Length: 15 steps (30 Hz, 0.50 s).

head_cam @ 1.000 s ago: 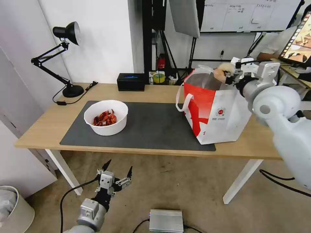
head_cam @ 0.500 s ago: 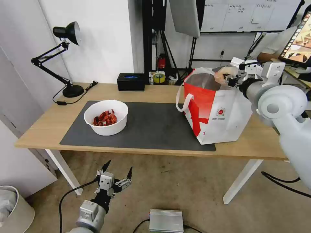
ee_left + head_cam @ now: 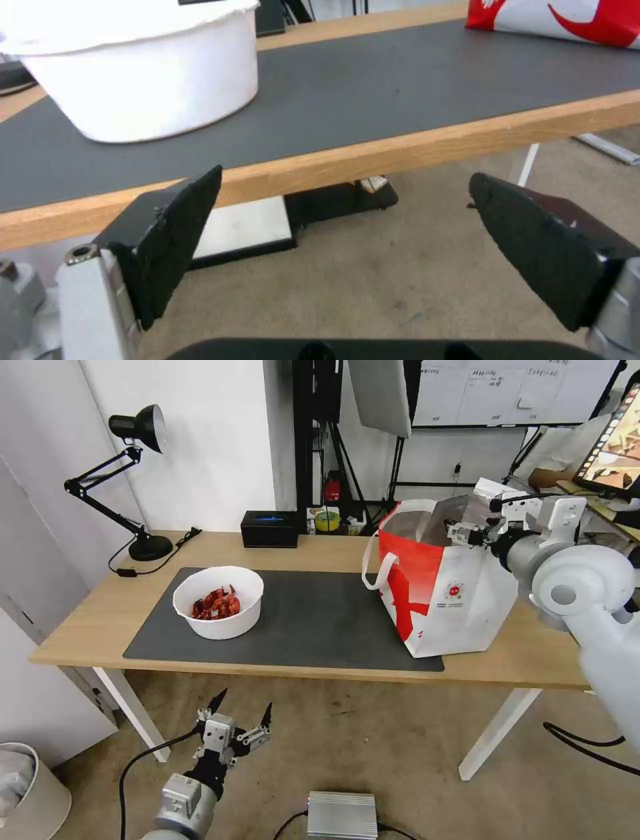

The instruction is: Pick up the trash from the table and place it into the takeout bag.

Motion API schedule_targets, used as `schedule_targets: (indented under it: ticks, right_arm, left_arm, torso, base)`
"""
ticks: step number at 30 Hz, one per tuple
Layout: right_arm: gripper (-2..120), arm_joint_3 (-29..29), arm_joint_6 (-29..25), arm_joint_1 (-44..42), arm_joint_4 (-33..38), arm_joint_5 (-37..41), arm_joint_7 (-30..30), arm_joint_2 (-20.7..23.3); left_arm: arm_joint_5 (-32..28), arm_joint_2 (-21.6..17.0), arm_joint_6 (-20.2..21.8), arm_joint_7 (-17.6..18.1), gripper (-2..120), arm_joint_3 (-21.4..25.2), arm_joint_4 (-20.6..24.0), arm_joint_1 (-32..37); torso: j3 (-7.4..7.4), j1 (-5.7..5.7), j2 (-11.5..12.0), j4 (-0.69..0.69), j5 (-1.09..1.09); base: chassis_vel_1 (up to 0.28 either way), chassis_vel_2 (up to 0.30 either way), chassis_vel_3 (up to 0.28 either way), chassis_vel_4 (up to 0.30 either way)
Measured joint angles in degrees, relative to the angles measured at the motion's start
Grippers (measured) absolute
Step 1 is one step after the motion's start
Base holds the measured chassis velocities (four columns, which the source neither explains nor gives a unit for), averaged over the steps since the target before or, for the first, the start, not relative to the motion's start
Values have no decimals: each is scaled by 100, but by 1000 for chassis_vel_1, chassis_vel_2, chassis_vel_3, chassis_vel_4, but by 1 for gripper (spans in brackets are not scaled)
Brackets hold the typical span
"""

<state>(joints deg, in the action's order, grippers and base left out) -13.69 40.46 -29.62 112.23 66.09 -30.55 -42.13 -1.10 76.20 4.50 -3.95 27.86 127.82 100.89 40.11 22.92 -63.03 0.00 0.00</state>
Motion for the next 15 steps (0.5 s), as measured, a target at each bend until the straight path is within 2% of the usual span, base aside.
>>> schedule_targets:
  ticks: [10,13,15]
  right_arm:
    - [100,-30,-145,-130,161,-7,50,76]
    - [100,-75,-392,-225,267,-3,179,91]
    - [100,-124,-827,-413,414,-75,520,139]
  left_arm:
    - [1,3,0,2,100,44,77,51]
    - [1,1,-1,3,100,61,92,68]
    - [1,0,-4,2,100,69,103,74]
  torso:
    - [0,0,0,0,0]
    - [0,0,0,0,0]
    - [0,0,0,0,0]
  base:
    - [0,0,0,0]
    - [0,0,0,0]
    - [0,0,0,0]
